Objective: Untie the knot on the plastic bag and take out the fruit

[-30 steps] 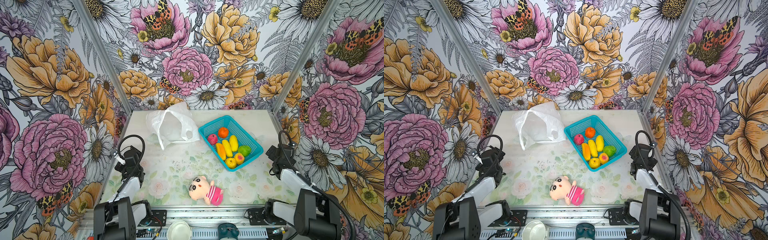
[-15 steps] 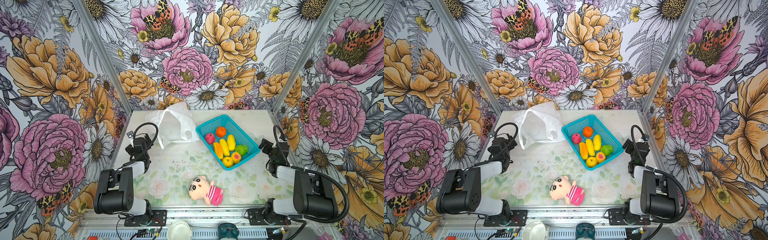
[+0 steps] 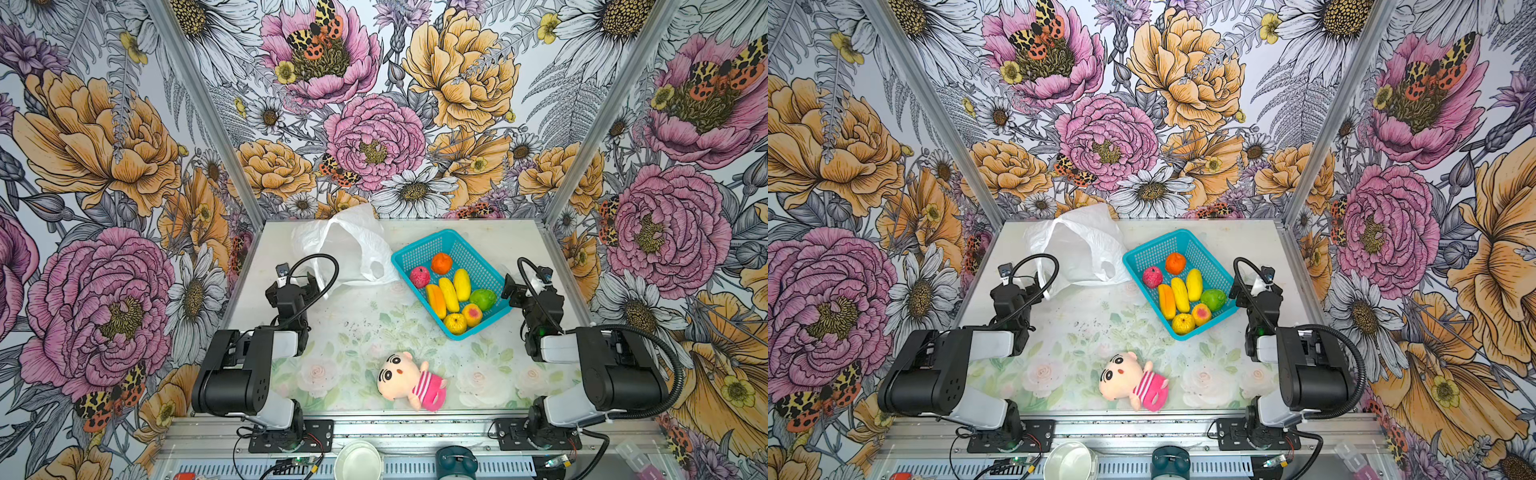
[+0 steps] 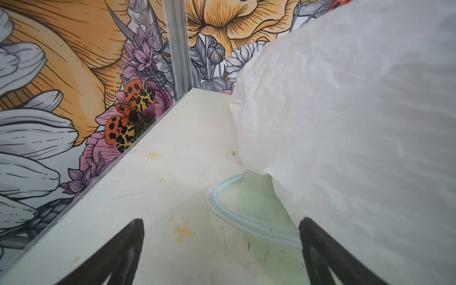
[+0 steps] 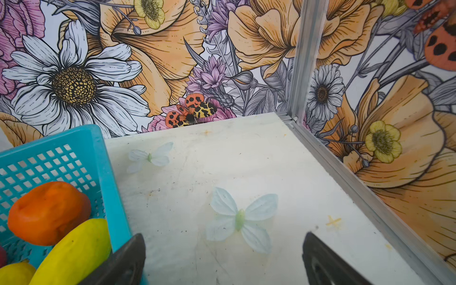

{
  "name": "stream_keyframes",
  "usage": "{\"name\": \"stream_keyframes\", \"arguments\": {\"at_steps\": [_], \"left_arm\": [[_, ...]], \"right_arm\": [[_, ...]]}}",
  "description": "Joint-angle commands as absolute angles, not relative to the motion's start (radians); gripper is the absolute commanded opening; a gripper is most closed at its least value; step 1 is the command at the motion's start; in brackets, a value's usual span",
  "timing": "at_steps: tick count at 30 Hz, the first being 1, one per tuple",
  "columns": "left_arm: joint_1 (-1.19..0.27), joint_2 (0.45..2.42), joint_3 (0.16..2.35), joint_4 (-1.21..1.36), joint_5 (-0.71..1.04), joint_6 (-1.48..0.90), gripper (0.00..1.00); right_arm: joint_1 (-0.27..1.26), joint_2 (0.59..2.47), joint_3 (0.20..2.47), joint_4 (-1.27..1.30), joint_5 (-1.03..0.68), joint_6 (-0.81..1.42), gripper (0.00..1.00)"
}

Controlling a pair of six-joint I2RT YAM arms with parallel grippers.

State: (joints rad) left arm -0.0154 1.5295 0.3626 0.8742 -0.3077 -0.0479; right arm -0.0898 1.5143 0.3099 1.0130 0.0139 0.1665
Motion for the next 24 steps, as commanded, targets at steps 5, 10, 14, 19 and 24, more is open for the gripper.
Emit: {"name": "stream_keyframes", "arguments": {"at_steps": [5,10,14,19,24], "left_arm": [[0.002,1.539,0.324,1.020,-0.249,-0.037,0.99],[-0.021,1.552,0.366,0.968,-0.231,0.000,0.99],[-0.021,1.549,0.368,0.957,-0.234,0.000,0.99],[-0.021,1.551,0.369,0.957,-0.232,0.000,0.99],[-0.021,1.551,0.368,0.958,-0.232,0.000,0.99]], "right_arm": [[-0.077,1.538,0.322,1.009,0.034,0.136,0.99],[-0.070,1.535,0.366,0.921,0.025,0.122,1.00],[-0.060,1.534,0.370,0.913,0.042,0.119,0.99],[-0.050,1.535,0.374,0.905,0.064,0.114,1.00],[-0.040,1.537,0.382,0.888,0.076,0.105,0.99]]}}
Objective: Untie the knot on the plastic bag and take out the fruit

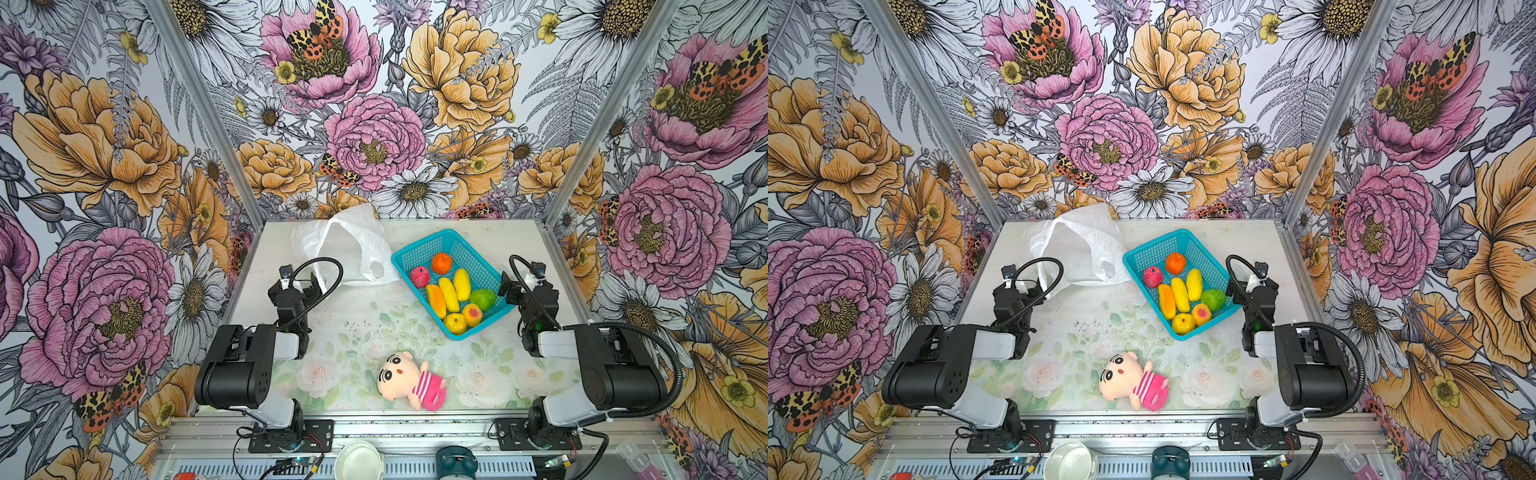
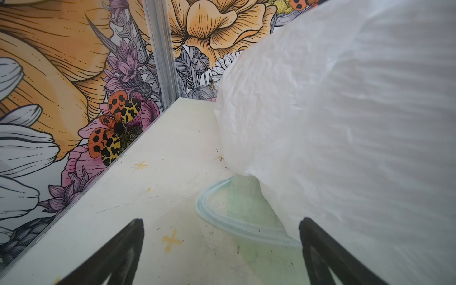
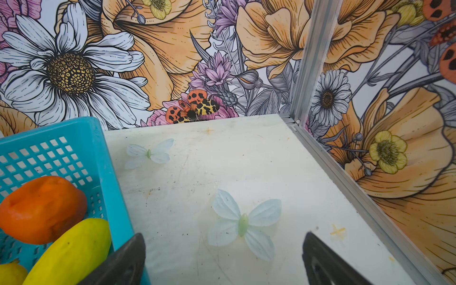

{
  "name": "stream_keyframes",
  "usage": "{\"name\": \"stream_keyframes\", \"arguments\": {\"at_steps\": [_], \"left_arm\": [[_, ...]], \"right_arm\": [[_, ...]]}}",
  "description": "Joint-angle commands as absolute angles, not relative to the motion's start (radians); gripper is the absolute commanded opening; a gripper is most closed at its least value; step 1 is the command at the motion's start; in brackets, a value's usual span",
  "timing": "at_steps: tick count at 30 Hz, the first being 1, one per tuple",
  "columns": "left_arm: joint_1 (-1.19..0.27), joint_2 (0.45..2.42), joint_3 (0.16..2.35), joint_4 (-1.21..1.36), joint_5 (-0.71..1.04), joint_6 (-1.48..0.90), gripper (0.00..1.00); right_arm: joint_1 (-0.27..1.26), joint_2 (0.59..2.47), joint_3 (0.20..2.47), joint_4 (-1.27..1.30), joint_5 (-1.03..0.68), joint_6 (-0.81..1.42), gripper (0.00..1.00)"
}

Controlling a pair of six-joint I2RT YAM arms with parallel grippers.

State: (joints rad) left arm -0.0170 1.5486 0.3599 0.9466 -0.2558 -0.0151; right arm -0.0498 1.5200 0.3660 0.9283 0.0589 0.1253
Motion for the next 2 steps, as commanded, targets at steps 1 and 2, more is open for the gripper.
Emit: {"name": "stream_keyframes", "arguments": {"at_steps": [1,2], "left_arm": [[-0.021,1.550,0.368,0.957,-0.233,0.000,0.99],[-0.021,1.551,0.369,0.959,-0.233,0.000,0.99]], "right_arm": [[-0.039,1.537,0.381,0.891,0.076,0.104,0.99],[-0.038,1.535,0.379,0.893,0.078,0.103,1.00]]}}
